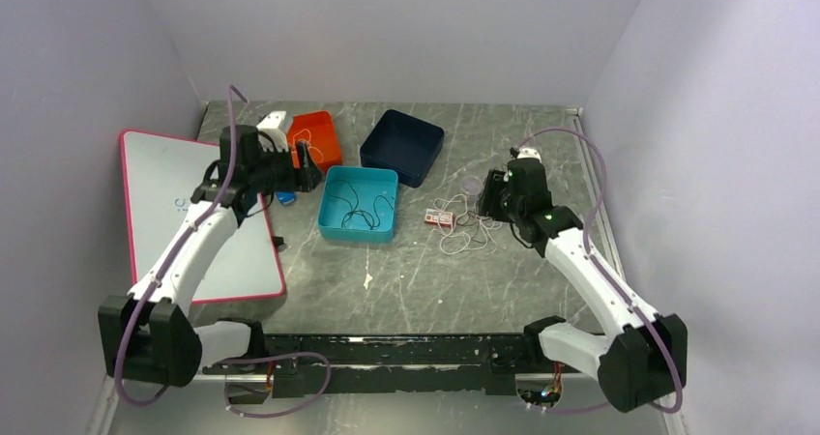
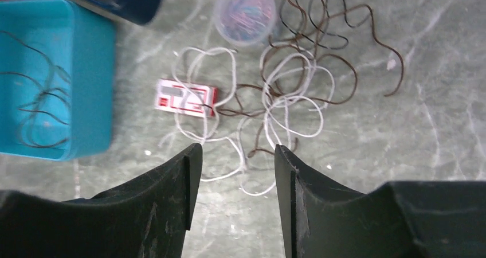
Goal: Untangle the cables
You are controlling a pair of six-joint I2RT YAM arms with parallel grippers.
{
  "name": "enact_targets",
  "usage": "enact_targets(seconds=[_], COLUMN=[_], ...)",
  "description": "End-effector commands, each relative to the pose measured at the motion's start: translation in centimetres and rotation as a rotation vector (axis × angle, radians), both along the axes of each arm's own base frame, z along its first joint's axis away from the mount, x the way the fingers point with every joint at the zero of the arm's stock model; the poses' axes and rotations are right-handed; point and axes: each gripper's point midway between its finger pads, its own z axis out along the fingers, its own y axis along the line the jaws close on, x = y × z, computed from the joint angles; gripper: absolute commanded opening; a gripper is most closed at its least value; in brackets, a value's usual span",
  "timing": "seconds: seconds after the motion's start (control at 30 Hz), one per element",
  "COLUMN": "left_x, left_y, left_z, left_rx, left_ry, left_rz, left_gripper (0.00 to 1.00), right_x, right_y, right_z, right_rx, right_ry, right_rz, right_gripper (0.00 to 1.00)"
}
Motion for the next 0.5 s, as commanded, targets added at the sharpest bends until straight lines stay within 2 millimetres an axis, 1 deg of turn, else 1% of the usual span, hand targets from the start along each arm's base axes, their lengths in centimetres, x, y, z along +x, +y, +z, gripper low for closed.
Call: enact_targets(seconds=[0.0, 0.1, 0.23, 0.3, 0.47], left_x=[-2.5, -3.8, -4.8, -5.1, -5.5], left_y=[-2.0, -2.1, -2.2, -2.4, -2.4], left_z=[-0.2, -0.7, -0.6, -0.4, -0.3], left_rx=[-0.053, -0.056, -0.065, -0.073, -0.071], left_ry=[-0.006, 0.002, -0.007, -0.013, -0.018], left_rz=[-0.042, -0.047, -0.054, -0.066, -0.077], left_gripper=[0.73, 0.73, 0.73, 0.73, 0.73], right_x=[-0.5, -0.4, 0.0, 0.3, 1.4], right_y=[-1.7, -2.6, -3.1, -3.2, -2.7], right_z=[-1.7, -2.7, -4.2, -5.1, -6.3], right_rx=[-0.115, -0.173, -0.225, -0.244, -0.241], right_ry=[0.098, 0.135, 0.173, 0.187, 0.192], right_rz=[-0.027, -0.048, -0.051, -0.048, -0.017], right_gripper=[0.53, 0.52, 0.5, 0.47, 0.44])
